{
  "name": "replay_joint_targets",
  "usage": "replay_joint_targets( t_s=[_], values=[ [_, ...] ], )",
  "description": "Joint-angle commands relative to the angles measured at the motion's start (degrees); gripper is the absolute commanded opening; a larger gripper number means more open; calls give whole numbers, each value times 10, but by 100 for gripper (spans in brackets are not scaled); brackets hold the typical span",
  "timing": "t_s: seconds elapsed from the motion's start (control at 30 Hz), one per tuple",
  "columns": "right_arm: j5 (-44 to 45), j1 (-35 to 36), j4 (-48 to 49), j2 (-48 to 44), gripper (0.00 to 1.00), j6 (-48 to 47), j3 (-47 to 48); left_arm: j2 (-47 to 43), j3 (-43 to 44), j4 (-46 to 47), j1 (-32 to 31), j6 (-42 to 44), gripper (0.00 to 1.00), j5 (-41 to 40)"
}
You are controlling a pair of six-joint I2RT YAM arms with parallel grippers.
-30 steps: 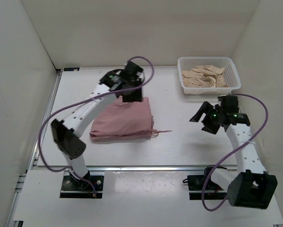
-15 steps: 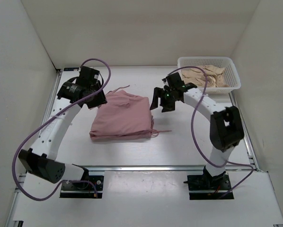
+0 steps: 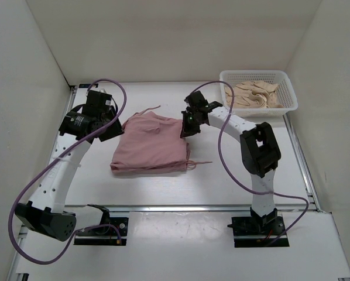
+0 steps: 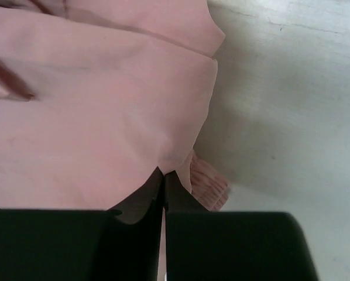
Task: Fold and stack the trousers
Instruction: Fold the trousers
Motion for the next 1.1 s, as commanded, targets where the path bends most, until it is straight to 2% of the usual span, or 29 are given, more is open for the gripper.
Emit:
replay_joint_targets(
  t_s=[0.0, 0.13, 0.33, 0.57, 0.67, 0.7, 0.73, 0.8, 0.83, 0.9, 0.97, 1.0, 1.03, 1.07],
  values=[
    [43, 18, -8, -94, 0, 4, 4, -10, 0, -2, 9, 8, 49, -3],
    [88, 54, -52, -162, 0, 4, -2, -10, 0, -2, 14, 8, 49, -3],
    [133, 92, -64, -234, 0, 43, -76, 1, -6, 16, 19, 19, 49, 14],
    [184, 97, -64, -234, 0, 62, -138, 25, -16, 27, 19, 37, 49, 30],
    [231, 97, -100, -207, 22, 67, -139, 40, -16, 35, 19, 43, 51, 43],
    [240, 97, -115, -200, 50, 67, -116, 40, -21, 43, 19, 43, 52, 43],
    [247, 97, -123, -200, 64, 62, -106, 50, -21, 50, 19, 50, 54, 57],
    [263, 111, -135, -217, 87, 62, -85, 74, -27, 56, 19, 56, 61, 58],
    [283, 117, -135, -224, 91, 62, -78, 83, -36, 70, 19, 56, 61, 63],
    [297, 130, -146, -237, 91, 76, -56, 107, -50, 90, 19, 56, 58, 63],
    [297, 138, -152, -237, 78, 77, -47, 133, -74, 120, 29, 56, 45, 63],
    [297, 146, -152, -237, 64, 83, -47, 142, -82, 130, 35, 56, 31, 63],
    [292, 155, -152, -237, 20, 84, -47, 152, -91, 141, 41, 56, 24, 68],
    [284, 155, -145, -232, 8, 84, -47, 164, -105, 149, 47, 51, 17, 75]
  ],
)
